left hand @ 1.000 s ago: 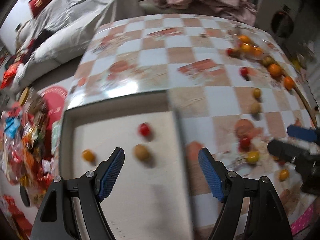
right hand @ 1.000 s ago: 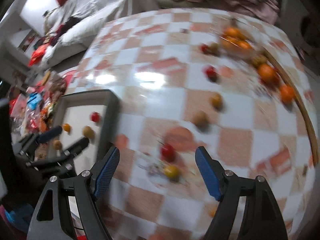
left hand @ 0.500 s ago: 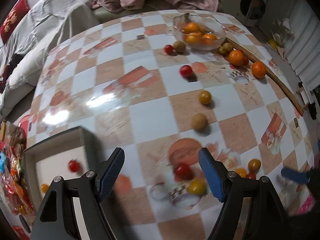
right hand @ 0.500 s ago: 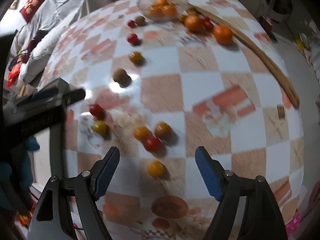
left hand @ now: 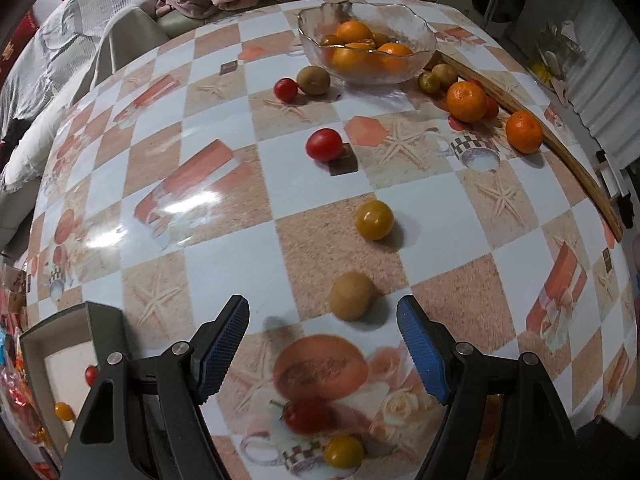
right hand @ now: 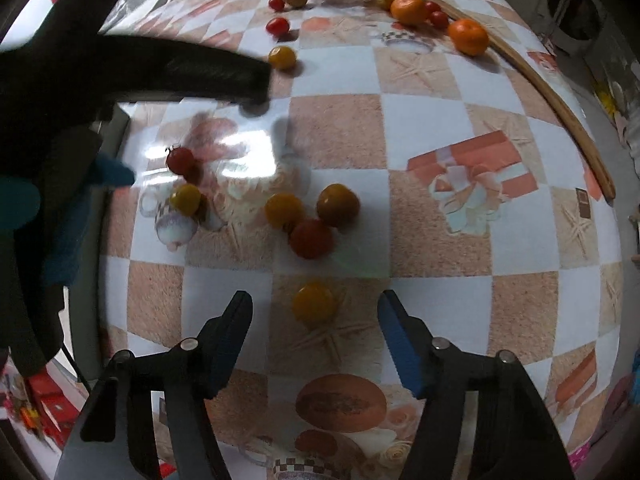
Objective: Organize fruits
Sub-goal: 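Grasp a brown fruit with the left tool while the right tool grasps a yellow tomato, then carry both fruits into the white tray and open both tools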
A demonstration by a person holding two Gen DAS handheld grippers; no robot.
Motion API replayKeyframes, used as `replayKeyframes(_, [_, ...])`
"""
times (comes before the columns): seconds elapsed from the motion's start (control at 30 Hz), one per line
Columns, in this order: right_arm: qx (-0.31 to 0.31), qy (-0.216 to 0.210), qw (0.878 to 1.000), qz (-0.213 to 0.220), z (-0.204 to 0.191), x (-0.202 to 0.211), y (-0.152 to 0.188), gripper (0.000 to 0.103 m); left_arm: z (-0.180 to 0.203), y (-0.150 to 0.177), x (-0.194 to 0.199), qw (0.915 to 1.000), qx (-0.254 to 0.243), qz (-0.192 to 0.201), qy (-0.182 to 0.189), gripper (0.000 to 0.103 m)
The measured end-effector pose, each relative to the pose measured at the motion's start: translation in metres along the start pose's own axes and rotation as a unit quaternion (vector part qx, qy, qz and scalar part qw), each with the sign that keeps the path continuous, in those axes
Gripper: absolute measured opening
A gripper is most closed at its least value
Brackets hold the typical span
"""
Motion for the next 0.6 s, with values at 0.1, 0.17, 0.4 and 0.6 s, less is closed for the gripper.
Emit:
replayKeyframes(0.1, [0.012, 0.011, 1.0, 0.003, -0.005, -0.002, 0.0, 0.066, 0.002, -0.003, -0.004, 1.0, 0.002, -0.002, -0.001, 0.074])
replayKeyframes(0.17, [0.019, 0.019, 1.0, 0.005, -0.007, -0.003, 0.001, 0.063, 0.003, -0.004, -0.008, 0.9999, 0.002, -0.01, 0.003, 0.055])
replayKeyframes(0.4, [0.044, 0.055, 0.997, 0.009, -0.014, -0.004, 0.005, 0.038, 0.008, -0.002, -0.004, 0.9998, 0.004, -0.008, 0.018, 0.029])
replayKeyframes(0.6, [0.03, 0.002, 1.0, 0.005, -0.014, -0.001, 0.006, 0.022, 0.003, 0.007, 0.009, 0.9987, 0.025, -0.001, 0.045, 0.027])
Point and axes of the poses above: each gripper's, at about its wrist camera, not at the fingertips, and x roughly against the way its jaws point, z to its right, y to its underside, the point moved 5 cm from there along -x, roughly the way its jaws point, and after that the axes turned 4 degrees about y, right-handed, at the moved point
